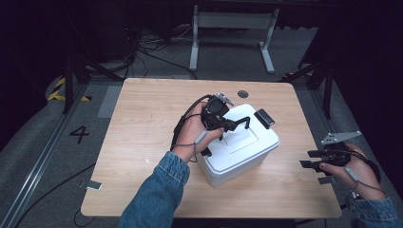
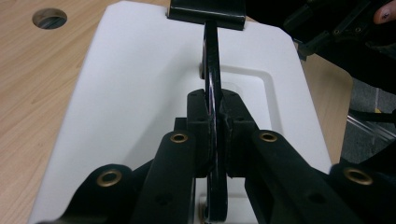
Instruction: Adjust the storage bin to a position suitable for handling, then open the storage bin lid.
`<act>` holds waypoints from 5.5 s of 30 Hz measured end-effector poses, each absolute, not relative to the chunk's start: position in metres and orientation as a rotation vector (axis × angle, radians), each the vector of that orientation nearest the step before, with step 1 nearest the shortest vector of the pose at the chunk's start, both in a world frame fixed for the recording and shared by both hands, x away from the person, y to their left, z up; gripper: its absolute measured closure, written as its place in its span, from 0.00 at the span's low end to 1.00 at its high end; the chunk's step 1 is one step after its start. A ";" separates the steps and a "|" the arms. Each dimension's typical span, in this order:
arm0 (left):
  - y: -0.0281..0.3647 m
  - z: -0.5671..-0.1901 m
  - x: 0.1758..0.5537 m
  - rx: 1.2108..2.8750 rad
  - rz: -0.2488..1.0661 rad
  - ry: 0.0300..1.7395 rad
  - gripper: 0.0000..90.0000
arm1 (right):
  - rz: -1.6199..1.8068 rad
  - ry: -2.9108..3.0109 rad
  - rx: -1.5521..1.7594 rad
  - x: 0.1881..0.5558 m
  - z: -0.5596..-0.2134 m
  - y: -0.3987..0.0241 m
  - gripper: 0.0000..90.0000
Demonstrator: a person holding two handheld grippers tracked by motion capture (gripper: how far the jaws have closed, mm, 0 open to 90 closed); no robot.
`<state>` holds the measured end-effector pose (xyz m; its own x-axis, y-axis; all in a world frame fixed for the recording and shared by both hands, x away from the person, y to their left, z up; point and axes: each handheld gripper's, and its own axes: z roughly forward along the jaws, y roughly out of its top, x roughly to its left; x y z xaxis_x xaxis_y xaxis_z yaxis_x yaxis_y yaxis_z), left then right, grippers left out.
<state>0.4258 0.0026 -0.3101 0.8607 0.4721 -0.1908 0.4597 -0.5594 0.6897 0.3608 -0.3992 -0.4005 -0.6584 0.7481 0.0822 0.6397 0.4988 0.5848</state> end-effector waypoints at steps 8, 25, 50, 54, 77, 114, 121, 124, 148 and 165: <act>0.006 -0.297 0.424 2.223 0.055 0.657 0.94 | 0.885 2.558 1.197 0.362 -0.402 -0.399 0.46; 0.012 -0.264 0.406 2.201 0.070 0.590 0.94 | 0.882 2.560 1.190 0.363 -0.403 -0.397 0.47; 0.077 -0.246 0.397 2.118 0.178 0.690 0.94 | 0.892 2.559 1.178 0.369 -0.405 -0.391 0.47; 0.091 -0.248 0.398 2.114 0.214 0.724 0.94 | 0.890 2.569 1.166 0.373 -0.404 -0.389 0.47; 0.176 -0.256 0.393 2.002 0.351 0.963 0.94 | 0.889 2.608 1.116 0.386 -0.406 -0.374 0.47; 0.252 -0.337 0.413 1.859 0.427 1.296 0.94 | 0.865 2.618 1.104 0.394 -0.409 -0.368 0.47; 0.253 -0.357 0.418 1.864 0.415 1.320 0.94 | 0.864 2.616 1.110 0.394 -0.410 -0.370 0.47; 0.253 -0.362 0.419 1.862 0.406 1.335 0.94 | 0.862 2.619 1.111 0.394 -0.411 -0.370 0.47; 0.245 -0.411 0.426 1.884 0.375 1.366 0.94 | 0.856 2.632 1.108 0.395 -0.413 -0.368 0.47; 0.246 -0.429 0.426 1.941 0.307 1.396 0.93 | 0.856 2.633 1.110 0.395 -0.414 -0.368 0.46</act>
<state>0.4262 0.2460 -0.4288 0.3868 0.8984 -0.2080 0.7286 -0.1595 0.6662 0.3946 -0.3677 -0.4142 -0.7123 0.6981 0.0728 0.6076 0.5614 0.5619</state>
